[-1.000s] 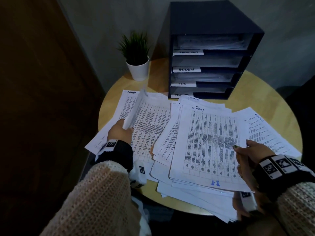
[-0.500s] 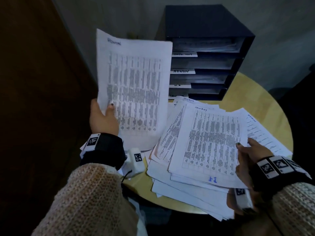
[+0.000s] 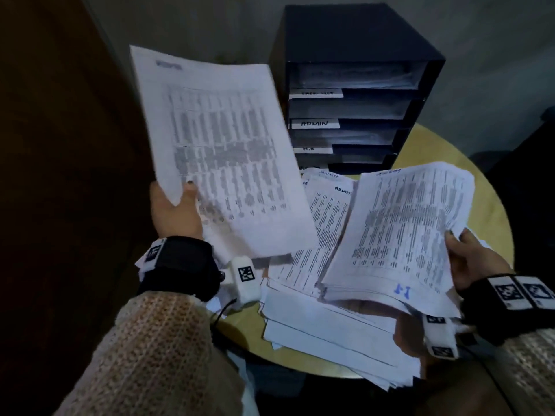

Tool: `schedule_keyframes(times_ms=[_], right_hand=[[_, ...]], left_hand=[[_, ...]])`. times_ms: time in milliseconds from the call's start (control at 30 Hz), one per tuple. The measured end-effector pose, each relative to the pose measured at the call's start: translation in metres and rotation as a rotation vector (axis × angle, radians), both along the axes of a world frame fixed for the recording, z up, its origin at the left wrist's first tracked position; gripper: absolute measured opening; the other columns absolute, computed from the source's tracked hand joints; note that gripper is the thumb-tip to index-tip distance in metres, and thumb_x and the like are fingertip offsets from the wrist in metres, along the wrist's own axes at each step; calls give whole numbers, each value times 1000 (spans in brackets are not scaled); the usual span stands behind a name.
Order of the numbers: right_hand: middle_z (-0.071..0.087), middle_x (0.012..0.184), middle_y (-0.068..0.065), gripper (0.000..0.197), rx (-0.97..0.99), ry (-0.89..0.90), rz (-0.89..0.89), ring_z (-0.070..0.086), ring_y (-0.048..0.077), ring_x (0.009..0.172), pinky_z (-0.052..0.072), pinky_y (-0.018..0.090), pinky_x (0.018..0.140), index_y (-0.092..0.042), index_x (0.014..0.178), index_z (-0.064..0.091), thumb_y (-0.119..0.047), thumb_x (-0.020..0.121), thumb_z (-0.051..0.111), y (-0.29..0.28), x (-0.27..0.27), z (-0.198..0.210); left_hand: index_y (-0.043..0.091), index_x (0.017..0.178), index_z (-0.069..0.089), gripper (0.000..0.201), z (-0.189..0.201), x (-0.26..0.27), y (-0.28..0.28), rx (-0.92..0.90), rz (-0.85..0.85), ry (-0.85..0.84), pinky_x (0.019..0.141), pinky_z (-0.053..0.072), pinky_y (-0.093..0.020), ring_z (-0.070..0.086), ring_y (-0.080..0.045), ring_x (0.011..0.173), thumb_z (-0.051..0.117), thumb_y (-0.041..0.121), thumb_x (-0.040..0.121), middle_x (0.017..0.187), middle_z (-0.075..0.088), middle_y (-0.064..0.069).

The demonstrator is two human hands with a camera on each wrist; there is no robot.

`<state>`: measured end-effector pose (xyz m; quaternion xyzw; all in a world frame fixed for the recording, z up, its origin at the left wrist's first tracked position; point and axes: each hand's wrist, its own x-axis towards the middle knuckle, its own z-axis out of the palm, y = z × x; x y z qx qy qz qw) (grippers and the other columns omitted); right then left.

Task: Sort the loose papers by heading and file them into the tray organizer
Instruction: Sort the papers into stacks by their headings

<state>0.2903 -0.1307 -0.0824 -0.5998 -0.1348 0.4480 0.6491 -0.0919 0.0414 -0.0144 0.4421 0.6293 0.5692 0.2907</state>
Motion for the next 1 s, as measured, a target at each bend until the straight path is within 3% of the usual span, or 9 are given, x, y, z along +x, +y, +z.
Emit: schedule_keyframes(times_ms=[233, 333, 433, 533, 633, 733, 800, 900, 1000], right_hand=[[72, 104, -5, 30, 282, 158, 31, 71, 13, 92, 58, 34, 76, -30, 104, 67, -17, 82, 52, -6, -13, 32], [73, 98, -6, 38, 320, 161, 88, 71, 9, 81, 56, 24, 65, -31, 98, 71, -23, 61, 69, -1, -17, 33], [73, 100, -5, 36, 330, 161, 149, 71, 12, 74, 56, 25, 61, -34, 104, 70, -21, 71, 64, 3, -23, 33], [74, 89, -1, 28, 119, 111, 111, 71, 16, 69, 58, 29, 60, -23, 116, 60, -12, 94, 45, 12, -25, 12], [63, 61, -1, 34, -438, -252, 203, 57, 12, 50, 48, 24, 53, -18, 103, 56, -38, 80, 69, 17, -27, -8], [61, 124, 11, 56, -843, -743, 402, 58, 27, 112, 43, 37, 97, -9, 125, 54, -42, 82, 66, 22, -26, -18], [55, 133, 13, 48, -835, -757, 367, 53, 31, 120, 41, 35, 100, -7, 130, 51, -32, 90, 58, 21, -31, -12], [61, 119, 15, 43, -726, -699, 336, 58, 29, 102, 42, 32, 87, -11, 130, 48, -25, 91, 58, 21, -37, -7], [61, 74, 3, 39, -562, -509, 275, 59, 19, 59, 46, 33, 67, -20, 125, 49, -26, 88, 61, 20, -33, -14]], left_hand=[[14, 129, 49, 37, -26, 24, -14, -118, -257, 153, 77, 39, -24, 55, -20, 98, 56, 21, 93, 107, 59, -1], [18, 126, 49, 34, -39, 34, -22, -268, -441, 217, 76, 45, -32, 57, -27, 97, 57, 22, 93, 110, 60, -7], [19, 129, 42, 37, -50, 48, -33, -408, -562, 326, 67, 40, -30, 53, -24, 85, 55, 23, 94, 107, 56, -4], [20, 129, 42, 38, -55, 58, -38, -455, -580, 350, 67, 42, -31, 55, -26, 83, 57, 20, 94, 114, 57, -3], [22, 131, 44, 43, -59, 61, -40, -503, -645, 391, 83, 46, -32, 57, -25, 97, 61, 17, 91, 118, 54, -4], [26, 133, 49, 50, -62, 61, -37, -447, -600, 691, 103, 39, -36, 45, -24, 122, 64, 28, 86, 131, 48, -3], [29, 128, 56, 39, -59, 64, -38, -407, -571, 779, 104, 37, -37, 42, -21, 123, 57, 35, 89, 131, 49, 1], [25, 123, 61, 31, -59, 71, -42, -483, -750, 679, 103, 41, -36, 51, -23, 119, 50, 33, 95, 131, 53, -2], [20, 131, 54, 38, -54, 77, -50, -561, -841, 403, 103, 40, -29, 52, -20, 121, 51, 35, 95, 131, 55, -2]])
